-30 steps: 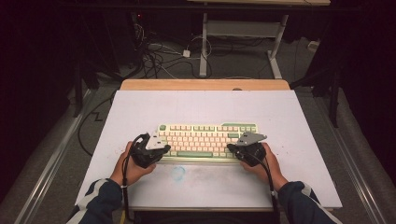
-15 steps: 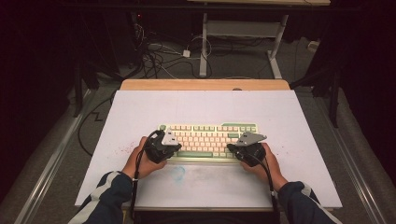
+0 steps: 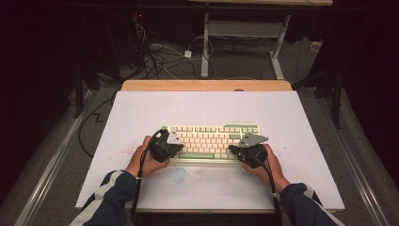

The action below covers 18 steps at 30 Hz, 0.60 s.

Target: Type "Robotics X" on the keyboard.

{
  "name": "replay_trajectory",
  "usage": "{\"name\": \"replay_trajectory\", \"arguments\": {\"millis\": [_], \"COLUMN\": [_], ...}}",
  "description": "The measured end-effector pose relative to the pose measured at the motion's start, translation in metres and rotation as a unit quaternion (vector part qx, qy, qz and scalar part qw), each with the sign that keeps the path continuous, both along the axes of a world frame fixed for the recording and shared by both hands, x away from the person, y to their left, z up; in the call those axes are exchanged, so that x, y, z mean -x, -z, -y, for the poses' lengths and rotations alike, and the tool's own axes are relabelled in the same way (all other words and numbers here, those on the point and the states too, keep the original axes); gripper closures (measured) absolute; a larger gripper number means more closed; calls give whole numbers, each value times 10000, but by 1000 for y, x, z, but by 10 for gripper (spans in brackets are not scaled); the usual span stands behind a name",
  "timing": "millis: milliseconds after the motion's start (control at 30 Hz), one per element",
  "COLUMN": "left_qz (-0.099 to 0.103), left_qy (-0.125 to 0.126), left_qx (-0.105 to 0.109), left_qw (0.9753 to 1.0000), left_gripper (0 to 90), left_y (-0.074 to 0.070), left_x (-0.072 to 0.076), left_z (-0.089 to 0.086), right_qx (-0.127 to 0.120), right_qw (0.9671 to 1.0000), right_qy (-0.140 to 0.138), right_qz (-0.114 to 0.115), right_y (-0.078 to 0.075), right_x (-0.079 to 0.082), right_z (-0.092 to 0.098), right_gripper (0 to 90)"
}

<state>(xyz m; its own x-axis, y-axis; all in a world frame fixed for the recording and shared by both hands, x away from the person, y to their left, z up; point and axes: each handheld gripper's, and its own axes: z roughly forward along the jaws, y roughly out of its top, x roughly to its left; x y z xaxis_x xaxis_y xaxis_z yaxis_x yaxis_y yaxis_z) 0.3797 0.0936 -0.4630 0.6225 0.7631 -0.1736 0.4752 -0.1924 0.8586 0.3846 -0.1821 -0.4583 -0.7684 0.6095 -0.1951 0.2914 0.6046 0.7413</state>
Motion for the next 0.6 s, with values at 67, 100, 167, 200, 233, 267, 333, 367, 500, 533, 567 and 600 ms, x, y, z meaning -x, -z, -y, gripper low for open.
{"name": "replay_trajectory", "arguments": {"millis": [67,100,167,200,233,267,333,367,500,533,567,600], "left_qz": [-7,-2,10,20,15,14,1,-2,16,13,-2,-12], "left_qy": [-2,-2,-7,-2,9,8,0,-3,-21,-18,-18,-14], "left_qx": [-1,-4,3,-7,5,-2,-27,-23,-30,-43,-36,-69], "left_qw": [10000,10000,10000,10000,10000,10000,10000,10000,10000,10000,10000,10000], "left_gripper": [874,874,870,867,867,870,873,873,873,873,873,873], "left_y": [0,0,0,-1,-1,-1,0,0,1,1,1,3], "left_x": [0,0,0,0,0,0,0,0,0,0,0,0], "left_z": [-1,-1,0,0,-1,0,0,0,0,0,0,0], "right_qx": [-5,0,8,4,5,4,3,2,-4,-1,3,-2], "right_qw": [10000,10000,10000,10000,10000,10000,10000,10000,10000,10000,10000,10000], "right_qy": [6,17,11,6,6,-1,3,3,10,17,7,12], "right_qz": [1,-9,-1,4,-7,-7,-6,-8,0,-6,2,1], "right_y": [0,0,0,0,0,0,0,0,0,0,0,0], "right_x": [0,0,0,0,0,0,0,0,0,0,0,0], "right_z": [0,0,0,0,0,0,0,0,0,0,0,0], "right_gripper": [900,900,900,900,900,900,900,900,900,900,900,900]}}
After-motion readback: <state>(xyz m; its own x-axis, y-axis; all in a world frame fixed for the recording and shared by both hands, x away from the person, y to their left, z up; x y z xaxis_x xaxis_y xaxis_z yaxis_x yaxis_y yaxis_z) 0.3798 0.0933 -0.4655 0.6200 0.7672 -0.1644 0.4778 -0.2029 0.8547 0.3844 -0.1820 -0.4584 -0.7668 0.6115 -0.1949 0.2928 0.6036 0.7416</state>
